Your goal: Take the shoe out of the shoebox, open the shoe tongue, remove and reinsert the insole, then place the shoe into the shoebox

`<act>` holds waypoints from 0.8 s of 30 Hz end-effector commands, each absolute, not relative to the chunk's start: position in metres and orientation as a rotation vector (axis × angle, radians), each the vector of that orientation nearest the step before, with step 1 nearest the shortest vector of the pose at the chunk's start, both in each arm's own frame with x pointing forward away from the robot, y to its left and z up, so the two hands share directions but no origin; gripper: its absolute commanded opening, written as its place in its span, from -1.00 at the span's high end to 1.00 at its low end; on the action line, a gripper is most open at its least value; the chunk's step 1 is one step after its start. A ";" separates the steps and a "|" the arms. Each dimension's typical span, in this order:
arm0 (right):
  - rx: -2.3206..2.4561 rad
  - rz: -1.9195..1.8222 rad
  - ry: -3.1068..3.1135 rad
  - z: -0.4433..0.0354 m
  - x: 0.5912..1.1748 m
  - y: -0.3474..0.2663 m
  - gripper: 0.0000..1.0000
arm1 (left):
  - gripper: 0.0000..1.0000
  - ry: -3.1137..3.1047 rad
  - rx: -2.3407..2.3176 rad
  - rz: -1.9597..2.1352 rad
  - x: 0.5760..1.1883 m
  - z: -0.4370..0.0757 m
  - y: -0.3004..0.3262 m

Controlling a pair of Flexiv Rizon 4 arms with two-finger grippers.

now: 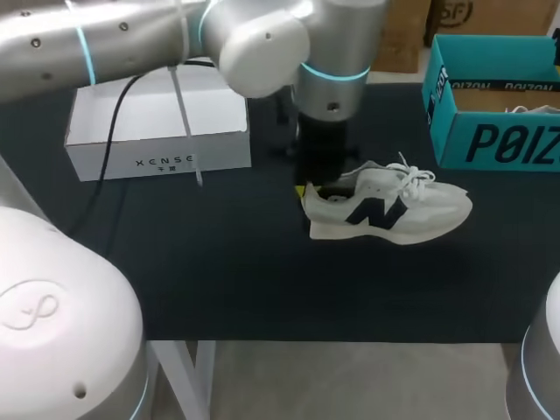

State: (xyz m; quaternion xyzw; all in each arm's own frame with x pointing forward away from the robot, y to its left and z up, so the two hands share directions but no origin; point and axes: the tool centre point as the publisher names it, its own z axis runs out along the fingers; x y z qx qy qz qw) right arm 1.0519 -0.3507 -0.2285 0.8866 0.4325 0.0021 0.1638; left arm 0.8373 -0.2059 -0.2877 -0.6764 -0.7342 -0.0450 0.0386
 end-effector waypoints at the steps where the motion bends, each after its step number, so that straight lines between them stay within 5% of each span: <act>1: 2.528 0.006 1.232 -0.228 1.052 -0.351 -1.00 | 1.00 -2.213 -2.014 -0.167 0.843 -0.303 -0.239; 24: 2.528 0.006 1.232 -0.228 1.052 -0.351 -1.00 | 1.00 -2.220 -1.915 -0.274 0.834 -0.326 -0.196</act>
